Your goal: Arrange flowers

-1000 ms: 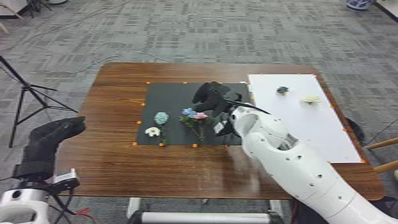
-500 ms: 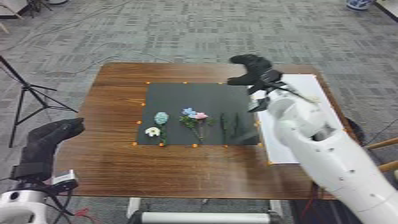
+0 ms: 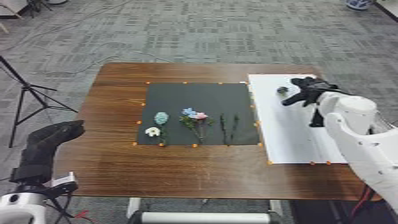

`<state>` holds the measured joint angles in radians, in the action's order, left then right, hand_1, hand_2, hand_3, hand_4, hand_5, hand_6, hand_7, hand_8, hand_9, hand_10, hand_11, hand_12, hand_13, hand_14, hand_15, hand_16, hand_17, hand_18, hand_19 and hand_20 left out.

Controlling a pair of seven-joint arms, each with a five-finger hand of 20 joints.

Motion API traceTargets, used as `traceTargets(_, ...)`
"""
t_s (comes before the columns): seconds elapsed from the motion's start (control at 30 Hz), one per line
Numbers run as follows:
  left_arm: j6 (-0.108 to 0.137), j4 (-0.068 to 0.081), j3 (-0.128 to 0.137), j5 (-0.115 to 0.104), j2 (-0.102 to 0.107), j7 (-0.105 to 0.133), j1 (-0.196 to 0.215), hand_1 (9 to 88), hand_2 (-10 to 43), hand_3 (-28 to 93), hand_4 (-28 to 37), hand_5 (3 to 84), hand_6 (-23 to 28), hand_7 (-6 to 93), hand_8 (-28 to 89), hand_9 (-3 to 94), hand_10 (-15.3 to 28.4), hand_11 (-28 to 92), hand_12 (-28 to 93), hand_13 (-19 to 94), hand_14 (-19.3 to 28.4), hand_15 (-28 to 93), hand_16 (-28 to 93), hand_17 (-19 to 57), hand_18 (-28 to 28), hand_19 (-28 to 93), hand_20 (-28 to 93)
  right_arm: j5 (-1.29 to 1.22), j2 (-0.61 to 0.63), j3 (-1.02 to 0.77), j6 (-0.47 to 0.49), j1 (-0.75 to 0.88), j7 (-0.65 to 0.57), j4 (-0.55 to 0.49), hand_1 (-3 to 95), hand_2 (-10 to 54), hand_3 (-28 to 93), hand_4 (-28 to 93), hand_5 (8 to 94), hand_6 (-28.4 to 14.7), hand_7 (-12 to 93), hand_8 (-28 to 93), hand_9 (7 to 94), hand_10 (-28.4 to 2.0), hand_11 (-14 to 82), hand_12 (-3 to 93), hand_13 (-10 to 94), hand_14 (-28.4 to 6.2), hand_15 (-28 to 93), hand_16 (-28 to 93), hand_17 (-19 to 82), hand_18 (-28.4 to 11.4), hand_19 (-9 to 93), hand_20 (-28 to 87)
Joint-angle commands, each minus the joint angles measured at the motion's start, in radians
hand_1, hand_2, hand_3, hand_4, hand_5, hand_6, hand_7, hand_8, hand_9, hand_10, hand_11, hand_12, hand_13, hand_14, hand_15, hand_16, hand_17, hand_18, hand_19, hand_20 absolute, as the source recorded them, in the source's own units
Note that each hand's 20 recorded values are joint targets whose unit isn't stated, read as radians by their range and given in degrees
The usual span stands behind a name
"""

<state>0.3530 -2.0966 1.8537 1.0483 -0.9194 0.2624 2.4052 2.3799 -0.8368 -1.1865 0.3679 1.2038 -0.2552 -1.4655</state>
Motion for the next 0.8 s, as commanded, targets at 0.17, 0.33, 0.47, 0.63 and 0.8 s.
traceTargets(0.17, -0.017, -0.017, 0.012, 0.01, -0.013, -0.008, 0.014, 24.2, -5.0, 70, -26.0, 54.1, 0.6, 20.4, -9, 53.1, 14.1, 22, 14, 42, 17.1, 25, 3, 4.0, 14.6, 17, 21, 0.041, 0.029, -0.037, -0.086, 0.039, -0.04, 0.056, 23.4, -9.5, 66, -22, 28.1, -5.6, 3, -3, 28.8, -18.7, 0.9, 16.6, 53, -19.4, 46, 29, 28, -25.9, 69, 51)
traceTargets(0.33, -0.022, -0.019, 0.016, 0.009, -0.014, -0.011, 0.016, 24.3, -4.8, 70, -26.0, 54.2, 0.7, 20.4, -9, 53.2, 14.1, 22, 14, 42, 17.1, 25, 3, 4.0, 14.7, 17, 21, 0.029, 0.026, -0.017, -0.16, 0.043, -0.072, 0.089, 27.7, -9.5, 67, -21, 31.6, -4.9, 6, -4, 32.1, -18.2, 1.9, 16.6, 55, -18.5, 48, 28, 29, -25.4, 70, 51)
traceTargets(0.47, -0.028, -0.013, 0.009, 0.009, -0.01, -0.012, -0.001, 24.4, -4.5, 69, -26.0, 54.1, 0.7, 20.1, -9, 53.1, 14.1, 22, 14, 42, 17.1, 25, 3, 4.3, 14.5, 16, 21, 0.019, 0.015, 0.005, -0.219, 0.057, -0.062, 0.116, 38.9, -9.5, 70, -22, 45.9, -2.1, 13, -8, 51.8, -14.8, 7.8, 16.3, 65, -14.5, 50, 28, 33, -23.0, 75, 52)
traceTargets(0.63, -0.025, -0.014, 0.008, 0.007, -0.013, -0.01, 0.0, 24.3, -4.5, 70, -25.9, 54.2, 0.7, 20.2, -9, 53.2, 14.1, 22, 14, 42, 17.0, 25, 3, 4.2, 14.6, 16, 21, 0.043, -0.012, 0.053, -0.35, 0.07, -0.019, 0.167, 47.2, -9.5, 69, -22, 57.8, 1.0, 18, -10, 65.4, -12.9, 12.0, 15.6, 73, -11.0, 51, 30, 38, -21.8, 80, 53)
traceTargets(0.8, -0.023, -0.016, 0.011, 0.004, -0.012, -0.01, 0.004, 24.4, -4.1, 70, -26.3, 54.2, 0.6, 20.4, -9, 53.2, 14.2, 22, 14, 42, 17.1, 25, 3, 4.0, 14.7, 17, 21, -0.002, 0.006, 0.116, -0.484, 0.052, 0.003, 0.175, 57.3, -9.5, 58, -21, 72.9, 2.2, 21, 4, 84.0, -10.9, 12.6, 26.2, 81, -7.6, 56, 34, 46, -20.0, 88, 53)
